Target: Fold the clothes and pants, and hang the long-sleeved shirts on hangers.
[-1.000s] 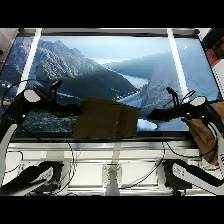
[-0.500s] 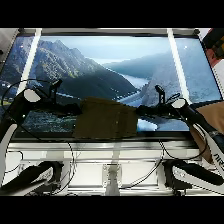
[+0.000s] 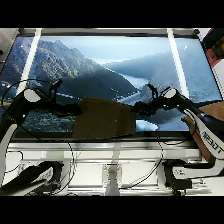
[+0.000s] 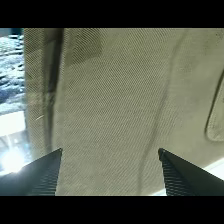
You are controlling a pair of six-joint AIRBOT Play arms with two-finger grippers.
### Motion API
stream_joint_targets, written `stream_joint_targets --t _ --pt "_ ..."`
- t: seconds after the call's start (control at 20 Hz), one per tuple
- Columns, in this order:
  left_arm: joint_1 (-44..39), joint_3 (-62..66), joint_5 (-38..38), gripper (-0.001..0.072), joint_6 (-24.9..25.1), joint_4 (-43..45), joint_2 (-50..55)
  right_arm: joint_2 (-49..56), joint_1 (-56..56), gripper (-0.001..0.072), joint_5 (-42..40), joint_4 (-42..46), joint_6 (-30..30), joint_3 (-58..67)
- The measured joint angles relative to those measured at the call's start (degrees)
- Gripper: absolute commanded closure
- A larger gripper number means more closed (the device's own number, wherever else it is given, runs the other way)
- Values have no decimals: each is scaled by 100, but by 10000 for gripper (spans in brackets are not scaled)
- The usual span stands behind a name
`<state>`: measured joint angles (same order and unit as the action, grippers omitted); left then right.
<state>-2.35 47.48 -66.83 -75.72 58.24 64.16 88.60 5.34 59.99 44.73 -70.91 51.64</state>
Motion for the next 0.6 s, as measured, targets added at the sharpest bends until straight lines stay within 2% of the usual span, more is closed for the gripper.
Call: stream_joint_targets --t 0.6 --pt "0 0 129 15 2 2 0 492 352 40 977 -2004 1827 186"
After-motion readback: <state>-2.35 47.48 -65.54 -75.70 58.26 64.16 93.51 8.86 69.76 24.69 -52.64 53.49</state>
